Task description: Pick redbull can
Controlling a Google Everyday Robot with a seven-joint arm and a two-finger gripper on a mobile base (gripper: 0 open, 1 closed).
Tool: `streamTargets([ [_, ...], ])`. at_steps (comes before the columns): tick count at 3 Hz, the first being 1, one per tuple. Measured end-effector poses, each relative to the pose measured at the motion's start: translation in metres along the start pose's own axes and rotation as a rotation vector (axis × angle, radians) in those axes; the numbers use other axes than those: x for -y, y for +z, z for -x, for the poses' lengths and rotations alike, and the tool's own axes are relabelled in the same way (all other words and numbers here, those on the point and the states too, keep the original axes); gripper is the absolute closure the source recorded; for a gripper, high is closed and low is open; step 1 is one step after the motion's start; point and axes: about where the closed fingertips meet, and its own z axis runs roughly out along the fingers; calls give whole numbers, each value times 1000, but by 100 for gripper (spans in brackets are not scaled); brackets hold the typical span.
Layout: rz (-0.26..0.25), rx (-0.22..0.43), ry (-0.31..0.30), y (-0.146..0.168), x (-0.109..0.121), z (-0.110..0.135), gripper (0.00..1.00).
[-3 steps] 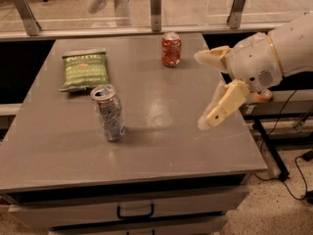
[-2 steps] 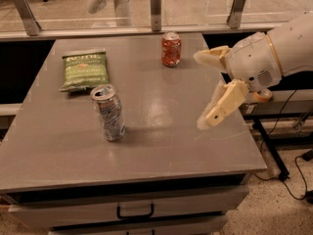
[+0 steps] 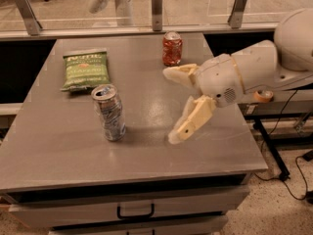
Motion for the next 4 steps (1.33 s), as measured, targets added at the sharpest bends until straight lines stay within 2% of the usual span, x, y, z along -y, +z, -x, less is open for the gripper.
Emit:
streamTargets([
  [1, 49, 56, -3, 44, -2, 11, 0],
  [2, 83, 85, -9, 78, 5, 22, 0],
  [3, 135, 100, -19, 114, 2, 31, 0],
  [4, 167, 123, -12, 138, 2, 29, 16],
])
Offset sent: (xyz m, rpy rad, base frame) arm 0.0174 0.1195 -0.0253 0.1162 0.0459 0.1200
